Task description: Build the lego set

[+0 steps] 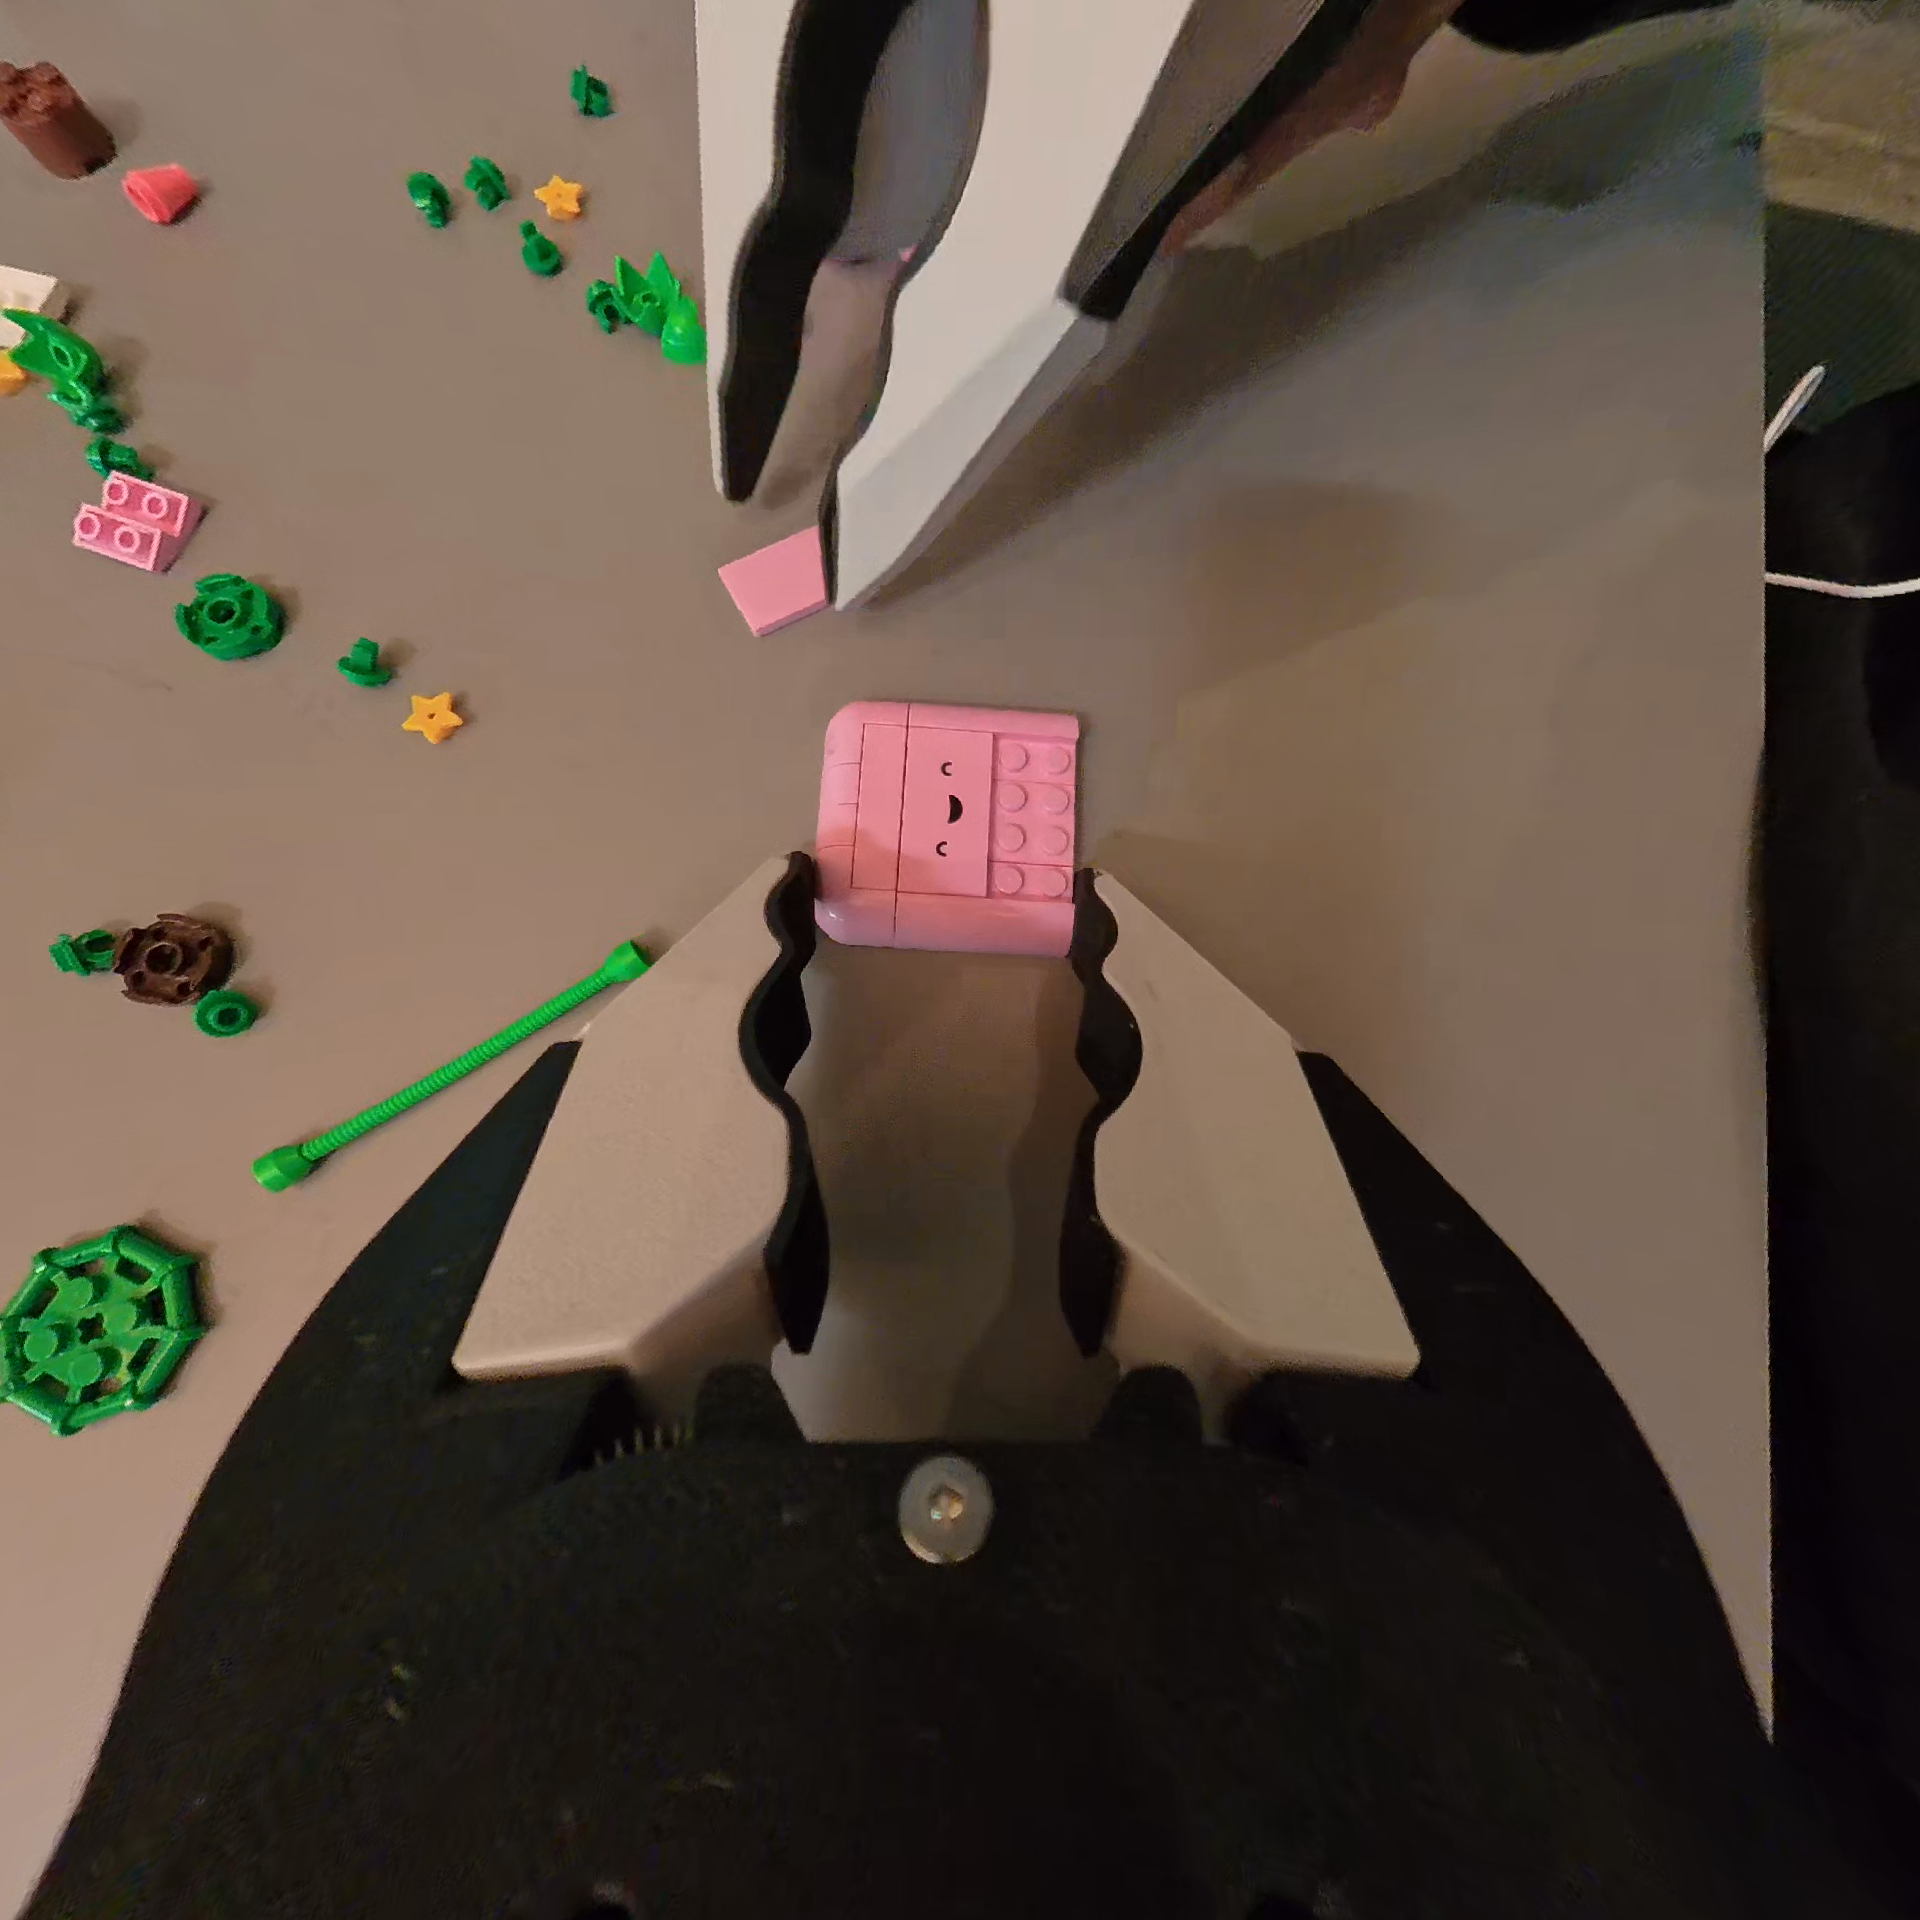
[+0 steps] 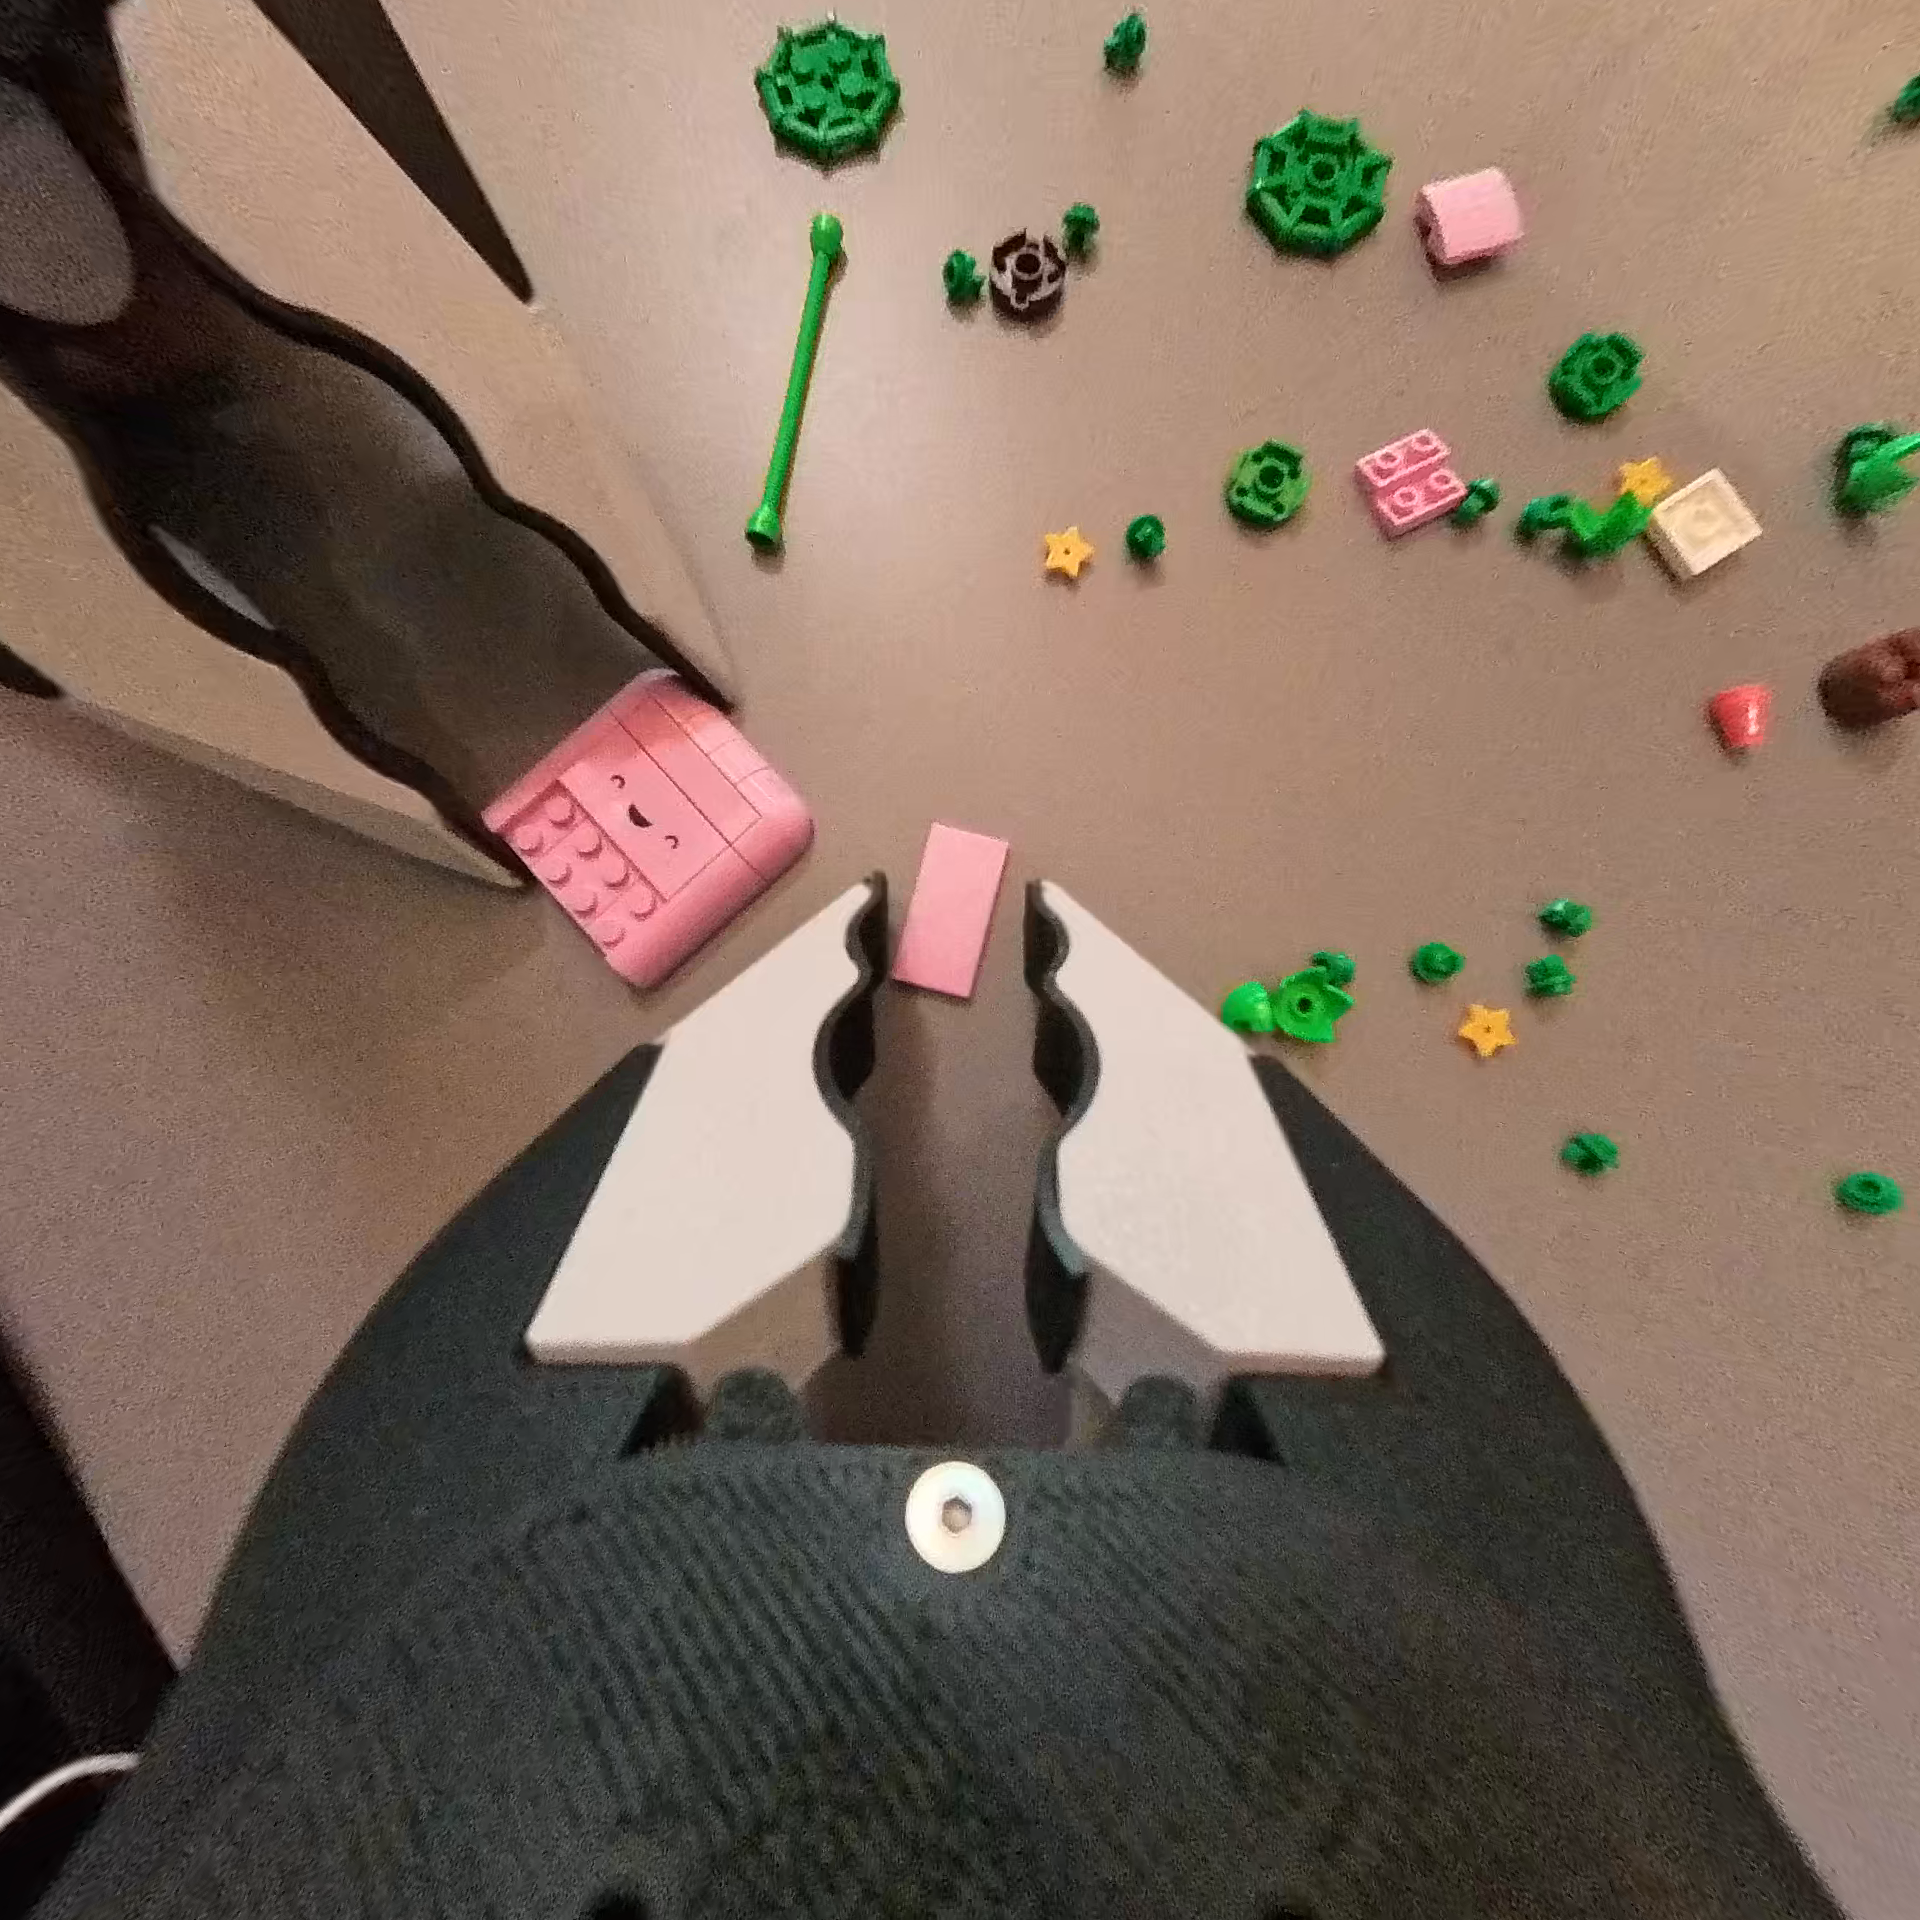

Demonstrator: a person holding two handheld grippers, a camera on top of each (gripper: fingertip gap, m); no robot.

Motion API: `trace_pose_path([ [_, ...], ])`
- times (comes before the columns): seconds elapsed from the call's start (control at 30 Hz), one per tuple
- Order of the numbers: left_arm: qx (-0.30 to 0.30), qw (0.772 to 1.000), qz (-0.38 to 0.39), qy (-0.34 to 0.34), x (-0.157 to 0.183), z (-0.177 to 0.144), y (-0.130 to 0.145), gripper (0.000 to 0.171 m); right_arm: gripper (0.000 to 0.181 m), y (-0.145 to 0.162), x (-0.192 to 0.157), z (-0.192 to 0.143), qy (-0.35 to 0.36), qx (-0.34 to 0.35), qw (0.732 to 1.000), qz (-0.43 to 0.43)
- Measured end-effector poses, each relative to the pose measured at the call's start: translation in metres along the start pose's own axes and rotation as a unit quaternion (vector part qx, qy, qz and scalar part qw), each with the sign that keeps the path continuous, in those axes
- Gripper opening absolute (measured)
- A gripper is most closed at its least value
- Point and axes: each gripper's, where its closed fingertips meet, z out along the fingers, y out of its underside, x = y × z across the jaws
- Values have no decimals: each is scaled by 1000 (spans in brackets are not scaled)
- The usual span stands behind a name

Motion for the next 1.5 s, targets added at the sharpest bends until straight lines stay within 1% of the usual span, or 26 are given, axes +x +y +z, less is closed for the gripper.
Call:
trace_pose_path([
  [0.07,0,1000,4,4,2,0,0,47,25,4,1,4,-1,-10,1000,4],
  [0.13,0,1000,7,6,3,0,0,48,14,5,4,4,1,-12,1000,0],
  [0.2,0,1000,8,6,3,0,0,48,14,6,4,1,1,-14,1000,-14],
  [0.23,0,1000,9,8,4,0,0,48,14,3,0,-2,-6,-3,1000,-25],
  [0.3,-1,1000,15,11,5,0,0,48,14,-10,-15,-12,-35,36,997,-54],
  [0.33,-1,1000,16,10,6,0,0,48,14,-16,-28,-18,-62,54,994,-77],
  [0.4,-1,1000,17,12,6,0,0,48,14,-16,-62,-25,-133,63,979,-139],
  [0.43,-1,1000,19,14,7,0,0,48,14,-12,-75,-26,-153,60,971,-176],
  [0.5,-2,999,27,19,10,0,1,48,14,-4,-86,-21,-152,46,958,-241],
  [0.57,-3,999,37,22,12,0,1,48,14,0,-93,-17,-157,39,948,-275],
  [0.73,-2,999,45,20,14,0,1,48,14,3,-92,-13,-175,28,942,-286],
  [0.77,-3,999,48,23,15,0,2,50,14,2,-91,-13,-173,28,942,-287],
  [0.8,-4,998,55,31,18,0,2,55,14,2,-91,-13,-174,28,941,-290],
  [0.9,-3,997,70,34,22,-1,3,61,14,1,-89,-14,-174,26,940,-291],
  [0.97,-3,997,69,35,22,0,3,62,14,4,-88,-12,-172,18,939,-298],
  [1.07,-5,998,58,38,21,0,3,60,14,6,-88,-9,-164,13,935,-315],
  [1.17,-3,998,54,38,20,0,2,51,14,6,-89,-9,-165,13,931,-325],
  [1.23,-3,998,50,38,19,-1,2,48,14,7,-88,-10,-163,12,929,-332],
  [1.5,-3,998,47,38,18,-1,2,48,14,9,-82,-10,-148,1,926,-347],
])
